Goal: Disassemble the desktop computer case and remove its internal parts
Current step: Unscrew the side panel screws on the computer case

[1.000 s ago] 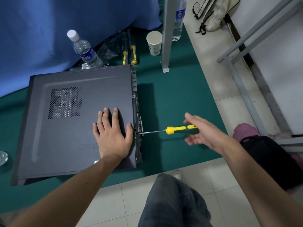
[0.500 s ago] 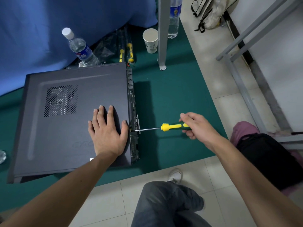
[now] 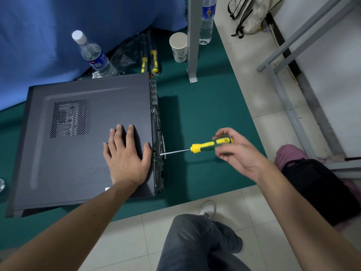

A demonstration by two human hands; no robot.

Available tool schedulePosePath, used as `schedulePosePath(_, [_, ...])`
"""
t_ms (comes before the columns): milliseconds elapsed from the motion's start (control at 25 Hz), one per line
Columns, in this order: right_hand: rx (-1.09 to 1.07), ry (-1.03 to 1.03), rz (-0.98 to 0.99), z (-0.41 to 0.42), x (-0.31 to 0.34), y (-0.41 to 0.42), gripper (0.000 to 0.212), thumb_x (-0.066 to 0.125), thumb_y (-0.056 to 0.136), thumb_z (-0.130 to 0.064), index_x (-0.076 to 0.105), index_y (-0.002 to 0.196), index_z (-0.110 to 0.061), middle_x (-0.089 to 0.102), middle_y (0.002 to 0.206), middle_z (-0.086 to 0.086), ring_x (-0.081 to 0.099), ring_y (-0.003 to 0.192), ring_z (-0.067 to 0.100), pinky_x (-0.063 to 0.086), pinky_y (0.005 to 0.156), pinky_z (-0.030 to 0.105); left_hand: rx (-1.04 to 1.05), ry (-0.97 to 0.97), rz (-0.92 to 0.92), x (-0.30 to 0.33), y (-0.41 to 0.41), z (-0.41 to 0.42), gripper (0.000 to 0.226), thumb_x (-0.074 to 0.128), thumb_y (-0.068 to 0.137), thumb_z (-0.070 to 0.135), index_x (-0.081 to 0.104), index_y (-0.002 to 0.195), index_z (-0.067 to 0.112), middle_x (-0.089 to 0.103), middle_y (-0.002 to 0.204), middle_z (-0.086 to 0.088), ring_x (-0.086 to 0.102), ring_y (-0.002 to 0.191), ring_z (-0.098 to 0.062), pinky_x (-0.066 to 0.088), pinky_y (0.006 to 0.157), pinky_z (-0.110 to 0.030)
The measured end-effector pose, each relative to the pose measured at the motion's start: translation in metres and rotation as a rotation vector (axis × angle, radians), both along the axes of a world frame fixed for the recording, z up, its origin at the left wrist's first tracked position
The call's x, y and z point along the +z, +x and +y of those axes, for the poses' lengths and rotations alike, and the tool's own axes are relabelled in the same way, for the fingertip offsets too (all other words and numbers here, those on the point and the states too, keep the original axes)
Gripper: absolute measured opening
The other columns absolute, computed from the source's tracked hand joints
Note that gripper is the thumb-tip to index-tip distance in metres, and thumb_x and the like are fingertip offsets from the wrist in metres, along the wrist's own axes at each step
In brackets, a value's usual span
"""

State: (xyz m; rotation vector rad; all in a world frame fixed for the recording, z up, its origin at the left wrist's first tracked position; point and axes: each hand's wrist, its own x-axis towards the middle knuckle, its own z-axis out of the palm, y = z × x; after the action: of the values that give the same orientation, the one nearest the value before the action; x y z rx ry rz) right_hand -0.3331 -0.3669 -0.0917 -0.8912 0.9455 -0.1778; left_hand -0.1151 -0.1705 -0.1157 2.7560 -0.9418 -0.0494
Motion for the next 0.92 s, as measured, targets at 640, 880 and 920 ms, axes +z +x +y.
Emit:
schedulePosePath(640, [0.100,-0.255,0.230,0.0021,0.0028,0.0065,0.015,0.058,0.097,-0.029,0.060,0.091,-0.016,0.058,0.082,0.001,0.048,0.058,0.012,0.042,0.057,0.025,-0.004,0.002,0.011,-0.0015,0.0007,0.0008,0.066,0.033,0.092,0.055,0.029,0.150,0.023,0.023,0.158,-0.010,0.011,0.148,-0.026,0.008,0.119,-0.050])
schedulePosePath(880, [0.034,-0.144,0.149,0.0055,0.0021,0.0041,0.013,0.063,0.094,-0.032,0.060,0.094,-0.019,0.063,0.089,0.004,0.062,0.072,0.015,0.054,0.069,0.031,-0.009,-0.001,0.024,-0.0002,0.0013,0.0010,0.066,0.033,0.092,0.055,0.029,0.150,0.023,0.023,0.158,-0.010,0.010,0.148,-0.026,0.007,0.119,-0.050])
schedulePosePath(920, [0.092,-0.217,0.260,0.0071,0.0003,0.0031,0.024,0.059,0.094,-0.042,0.059,0.092,-0.019,0.062,0.082,0.004,0.058,0.063,0.013,0.053,0.062,0.029,-0.011,-0.001,0.023,-0.0005,0.0013,0.0012,0.066,0.032,0.092,0.055,0.029,0.150,0.023,0.023,0.158,-0.010,0.011,0.148,-0.026,0.007,0.119,-0.050])
